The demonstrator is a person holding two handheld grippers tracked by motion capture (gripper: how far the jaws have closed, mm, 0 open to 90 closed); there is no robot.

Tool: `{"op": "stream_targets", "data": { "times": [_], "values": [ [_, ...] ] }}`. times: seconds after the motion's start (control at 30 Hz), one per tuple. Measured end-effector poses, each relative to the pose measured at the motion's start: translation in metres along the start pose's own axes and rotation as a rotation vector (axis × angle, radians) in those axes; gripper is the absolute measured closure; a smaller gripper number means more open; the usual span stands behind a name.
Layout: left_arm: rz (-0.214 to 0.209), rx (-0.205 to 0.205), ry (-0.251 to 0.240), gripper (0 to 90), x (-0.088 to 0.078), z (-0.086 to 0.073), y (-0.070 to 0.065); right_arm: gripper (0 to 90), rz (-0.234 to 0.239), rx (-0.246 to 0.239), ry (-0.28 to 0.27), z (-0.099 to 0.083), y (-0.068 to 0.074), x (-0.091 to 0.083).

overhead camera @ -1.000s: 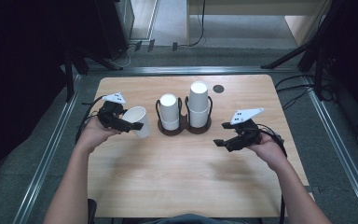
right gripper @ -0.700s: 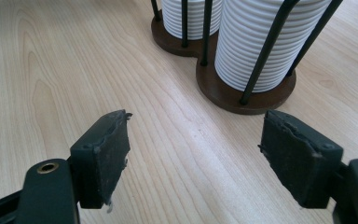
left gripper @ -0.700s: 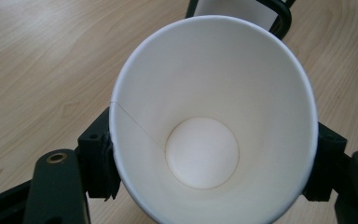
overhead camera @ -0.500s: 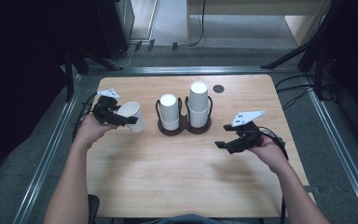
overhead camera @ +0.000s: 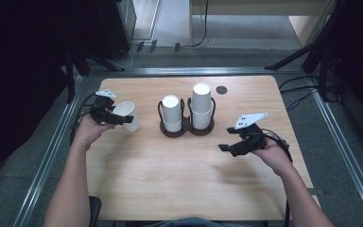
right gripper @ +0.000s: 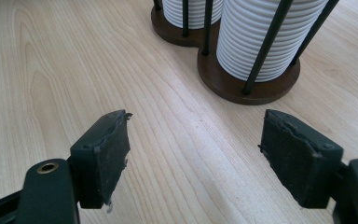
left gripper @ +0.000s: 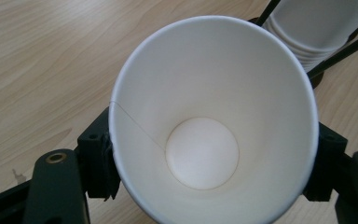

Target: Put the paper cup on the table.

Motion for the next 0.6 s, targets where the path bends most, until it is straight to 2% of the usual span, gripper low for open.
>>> {"op": "stream_targets", "data": {
  "times": [0.2, 0.37, 0.6],
  "values": [
    [0.034, -0.042, 0.022, 24.1, 0.002, -0.007, 0.008, 23.8, 0.005, 0.003, 0.003, 0.0, 0.0, 0.001],
    [0.063, -0.056, 0.042, 23.1, 0.004, -0.011, 0.012, 23.7, 0.003, 0.008, 0.007, -0.001, 0.0, 0.002],
    [0.088, -0.085, 0.045, 22.2, 0.007, -0.017, 0.015, 23.8, 0.007, 0.01, 0.01, -0.001, -0.001, 0.003]
  ]
}}
Point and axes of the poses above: each handheld gripper's, and its own axes: x roughly forward along the jaws, z roughly out of its top, y roughly to its left, the point moved 4 cm from there along x, roughly forward along the jaws, and after that the axes turned 12 degrees about x, right-handed, at the moved point
